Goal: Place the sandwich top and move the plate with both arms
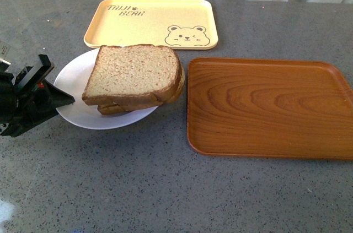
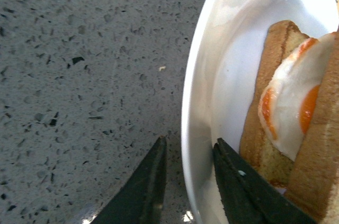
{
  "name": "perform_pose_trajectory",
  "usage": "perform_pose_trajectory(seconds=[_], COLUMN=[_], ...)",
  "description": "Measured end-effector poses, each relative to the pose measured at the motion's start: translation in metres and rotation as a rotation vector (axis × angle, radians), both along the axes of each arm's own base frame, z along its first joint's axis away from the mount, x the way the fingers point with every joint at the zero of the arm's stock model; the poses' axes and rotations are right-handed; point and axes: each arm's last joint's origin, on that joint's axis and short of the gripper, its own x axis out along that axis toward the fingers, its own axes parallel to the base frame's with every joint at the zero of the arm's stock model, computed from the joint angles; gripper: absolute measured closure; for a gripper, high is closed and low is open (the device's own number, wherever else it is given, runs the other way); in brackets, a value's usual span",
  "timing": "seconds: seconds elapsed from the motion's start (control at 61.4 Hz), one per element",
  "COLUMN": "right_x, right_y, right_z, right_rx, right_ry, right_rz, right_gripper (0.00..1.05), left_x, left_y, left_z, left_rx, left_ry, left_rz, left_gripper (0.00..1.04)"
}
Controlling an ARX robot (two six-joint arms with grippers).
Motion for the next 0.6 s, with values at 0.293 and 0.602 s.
perform_pose_trajectory(seconds=[0.293,0.602], right_x=[0.0,0.0], right_y=[0.0,0.0], right_z=[0.0,0.0], right_rx=[0.0,0.0], right_ry=[0.0,0.0], right_rz=[0.0,0.0], right_gripper=[0.09,0.09], left_x=[0.0,0.0002], left_y=[0.0001,0.0029], left_z=[0.0017,0.0026], left_rx=[-0.066,-0.121], left_ry=[0.016,0.03], left_rz=[0.0,0.013], left_gripper=[1.01,1.01])
